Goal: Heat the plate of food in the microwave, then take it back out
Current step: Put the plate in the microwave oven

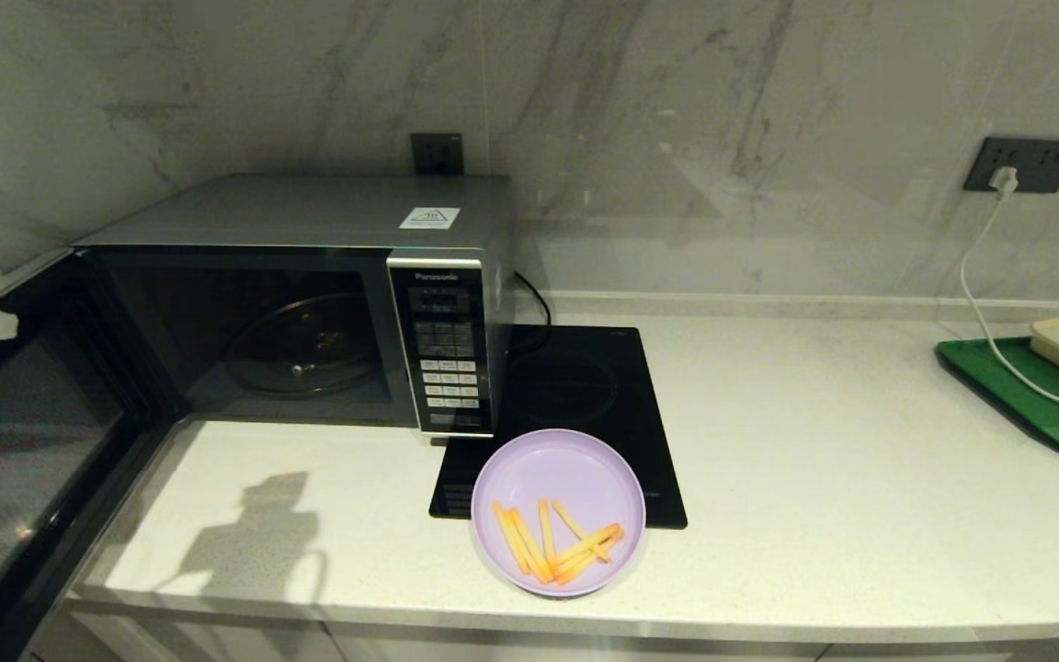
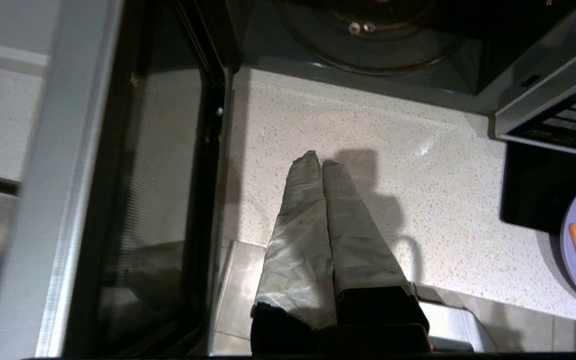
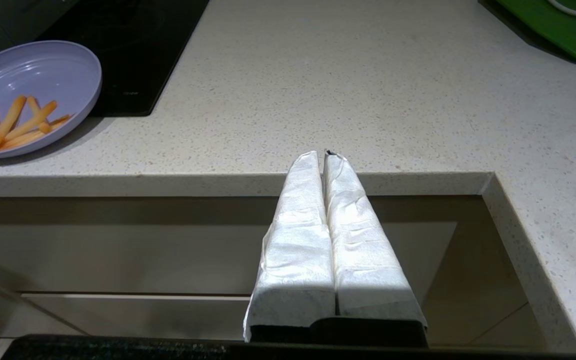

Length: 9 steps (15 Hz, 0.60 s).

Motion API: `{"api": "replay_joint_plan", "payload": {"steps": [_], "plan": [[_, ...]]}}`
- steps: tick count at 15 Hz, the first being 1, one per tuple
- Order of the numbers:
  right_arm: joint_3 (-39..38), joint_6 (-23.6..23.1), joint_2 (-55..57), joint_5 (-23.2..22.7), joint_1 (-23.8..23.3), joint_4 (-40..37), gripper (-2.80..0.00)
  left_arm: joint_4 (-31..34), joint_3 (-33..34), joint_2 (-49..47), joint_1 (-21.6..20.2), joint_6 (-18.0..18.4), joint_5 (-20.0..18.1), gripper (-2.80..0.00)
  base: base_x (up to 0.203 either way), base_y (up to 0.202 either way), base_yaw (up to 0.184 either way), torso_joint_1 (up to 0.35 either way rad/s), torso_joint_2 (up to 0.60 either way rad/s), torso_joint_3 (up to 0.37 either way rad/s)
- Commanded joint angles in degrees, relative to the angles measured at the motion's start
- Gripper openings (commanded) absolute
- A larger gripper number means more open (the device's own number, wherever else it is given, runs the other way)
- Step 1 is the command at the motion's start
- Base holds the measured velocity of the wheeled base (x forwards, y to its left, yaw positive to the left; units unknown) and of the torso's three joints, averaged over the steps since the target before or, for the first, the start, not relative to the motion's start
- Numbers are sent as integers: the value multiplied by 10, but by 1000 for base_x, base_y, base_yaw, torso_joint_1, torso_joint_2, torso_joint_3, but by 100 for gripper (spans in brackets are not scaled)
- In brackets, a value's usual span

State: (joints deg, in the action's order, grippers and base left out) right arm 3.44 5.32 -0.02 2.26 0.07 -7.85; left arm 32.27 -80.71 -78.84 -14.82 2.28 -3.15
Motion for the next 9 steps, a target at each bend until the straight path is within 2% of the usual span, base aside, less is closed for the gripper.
{"api": "replay_joint_plan", "payload": {"steps": [1, 3, 5, 6, 9], "plan": [[0, 0, 0, 0, 0, -1, -280, 4, 8, -7, 1, -1, -14, -280, 0, 0, 0, 0, 0, 0], [0, 0, 0, 0, 0, -1, -280, 38, 10, -10, 25, -1, -26, -280, 0, 0, 0, 0, 0, 0], [0, 0, 0, 0, 0, -1, -280, 86, 10, -12, 94, -10, -32, -280, 0, 0, 0, 0, 0, 0], [0, 0, 0, 0, 0, -1, -280, 99, 10, -16, 136, -32, -34, -280, 0, 0, 0, 0, 0, 0], [0, 0, 0, 0, 0, -1, -280, 128, 8, -63, 271, -146, -26, -280, 0, 0, 0, 0, 0, 0]]}}
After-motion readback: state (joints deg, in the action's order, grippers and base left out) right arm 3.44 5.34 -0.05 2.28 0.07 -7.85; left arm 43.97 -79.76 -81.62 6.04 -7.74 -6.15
